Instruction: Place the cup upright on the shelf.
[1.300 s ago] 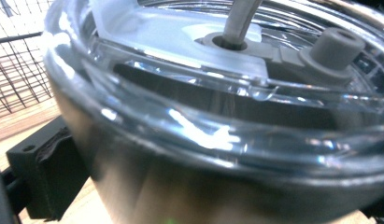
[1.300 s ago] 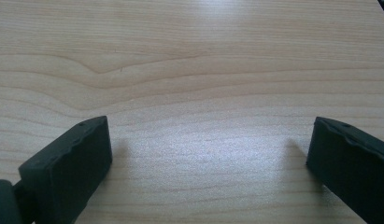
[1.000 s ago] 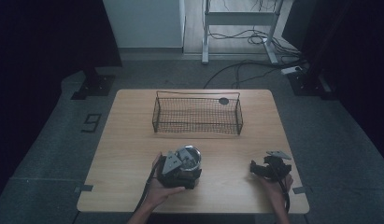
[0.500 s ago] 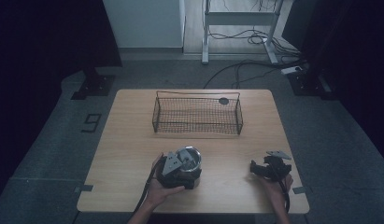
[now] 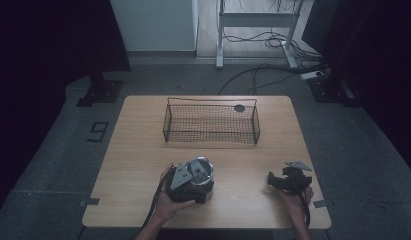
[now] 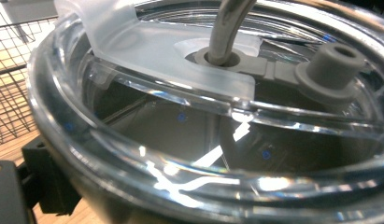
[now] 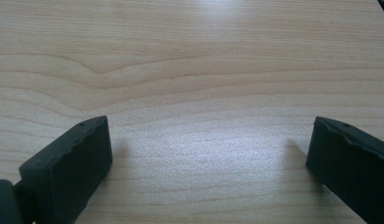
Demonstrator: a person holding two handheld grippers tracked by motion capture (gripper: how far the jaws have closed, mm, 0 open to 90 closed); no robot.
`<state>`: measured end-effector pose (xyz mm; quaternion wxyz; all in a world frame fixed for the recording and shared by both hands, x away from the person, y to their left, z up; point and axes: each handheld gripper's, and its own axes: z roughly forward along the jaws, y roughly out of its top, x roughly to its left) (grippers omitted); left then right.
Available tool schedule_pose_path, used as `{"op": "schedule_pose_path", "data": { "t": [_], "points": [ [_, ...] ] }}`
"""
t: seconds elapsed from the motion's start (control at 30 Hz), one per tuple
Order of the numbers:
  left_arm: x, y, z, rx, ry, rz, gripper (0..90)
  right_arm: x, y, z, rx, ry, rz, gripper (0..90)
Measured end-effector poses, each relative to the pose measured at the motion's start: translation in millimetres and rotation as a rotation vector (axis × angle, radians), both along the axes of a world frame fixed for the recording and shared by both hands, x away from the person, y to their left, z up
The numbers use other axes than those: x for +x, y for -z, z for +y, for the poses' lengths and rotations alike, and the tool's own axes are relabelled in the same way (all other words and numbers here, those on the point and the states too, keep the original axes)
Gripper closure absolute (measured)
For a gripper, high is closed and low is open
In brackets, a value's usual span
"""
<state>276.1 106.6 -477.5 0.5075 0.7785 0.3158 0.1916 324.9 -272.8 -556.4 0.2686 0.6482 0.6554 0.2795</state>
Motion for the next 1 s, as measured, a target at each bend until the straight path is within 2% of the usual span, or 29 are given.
{"op": "schedule_pose_path", "data": {
  "t": [0.27,0.4,1.0],
  "points": [
    [0.7,-8.8,14.8,-0.029,-0.024,-0.006,3.8,0.0,0.0,0.0,0.0,0.0,0.0,0.0],
    [2.4,-12.7,25.5,-0.049,-0.041,0.006,3.8,0.0,0.0,0.0,0.0,-0.001,0.0,0.1],
    [6.2,-19.0,44.2,-0.05,-0.097,0.008,3.8,0.2,-0.1,-0.6,0.001,-0.01,-0.001,0.6]
  ]
}}
